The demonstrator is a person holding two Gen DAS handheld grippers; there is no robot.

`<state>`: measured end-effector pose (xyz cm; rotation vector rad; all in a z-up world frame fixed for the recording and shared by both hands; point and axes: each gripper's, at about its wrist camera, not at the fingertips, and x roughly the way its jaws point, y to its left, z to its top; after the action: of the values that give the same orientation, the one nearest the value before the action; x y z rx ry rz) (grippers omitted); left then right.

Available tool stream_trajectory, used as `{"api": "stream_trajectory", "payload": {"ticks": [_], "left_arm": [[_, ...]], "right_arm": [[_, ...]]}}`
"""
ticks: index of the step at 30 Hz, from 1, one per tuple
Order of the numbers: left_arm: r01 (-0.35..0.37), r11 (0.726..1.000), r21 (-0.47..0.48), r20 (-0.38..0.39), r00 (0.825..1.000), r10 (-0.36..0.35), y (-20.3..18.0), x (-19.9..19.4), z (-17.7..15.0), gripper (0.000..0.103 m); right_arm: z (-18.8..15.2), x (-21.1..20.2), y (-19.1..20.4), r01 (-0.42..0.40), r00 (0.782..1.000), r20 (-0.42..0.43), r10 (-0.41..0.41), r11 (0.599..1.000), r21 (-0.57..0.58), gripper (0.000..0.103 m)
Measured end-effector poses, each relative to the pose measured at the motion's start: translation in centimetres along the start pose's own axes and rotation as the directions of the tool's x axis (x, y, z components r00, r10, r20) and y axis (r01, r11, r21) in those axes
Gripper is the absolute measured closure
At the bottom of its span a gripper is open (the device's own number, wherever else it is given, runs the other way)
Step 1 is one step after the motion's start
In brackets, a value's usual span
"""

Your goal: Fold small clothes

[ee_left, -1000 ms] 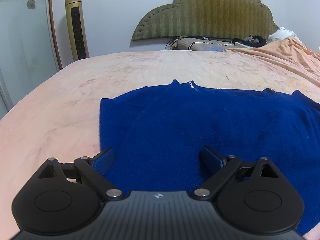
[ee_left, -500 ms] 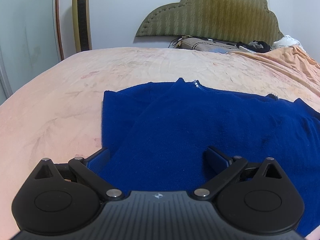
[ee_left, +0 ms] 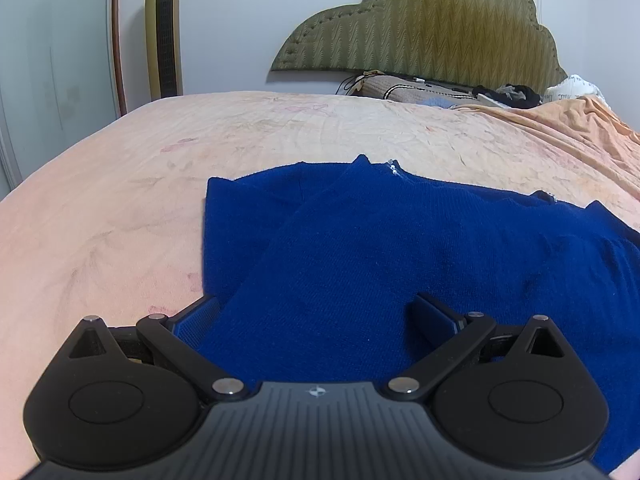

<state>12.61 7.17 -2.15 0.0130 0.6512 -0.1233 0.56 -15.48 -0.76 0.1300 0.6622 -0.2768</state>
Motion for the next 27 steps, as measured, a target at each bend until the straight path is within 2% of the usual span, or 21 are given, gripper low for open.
{"api": "stream_trajectory", "payload": {"ticks": [21, 27], "left_arm": [[0.011, 1.0, -0.029, 0.005, 1.0, -0.011, 0.5, -0.7, -0.2, 0.0], [0.033, 0.996, -0.079, -0.053, 0.998, -0.037, 1.2, -2.1, -0.6, 0.0]], "right_arm": [[0.0, 0.2, 0.0, -0.007, 1.0, -0.001, 0.007, 1.0, -0.002, 0.001], [0.0, -0.8, -0.1, 0.011, 0.999, 0.031, -0.013, 0.999, 0.053, 0.001]]}}
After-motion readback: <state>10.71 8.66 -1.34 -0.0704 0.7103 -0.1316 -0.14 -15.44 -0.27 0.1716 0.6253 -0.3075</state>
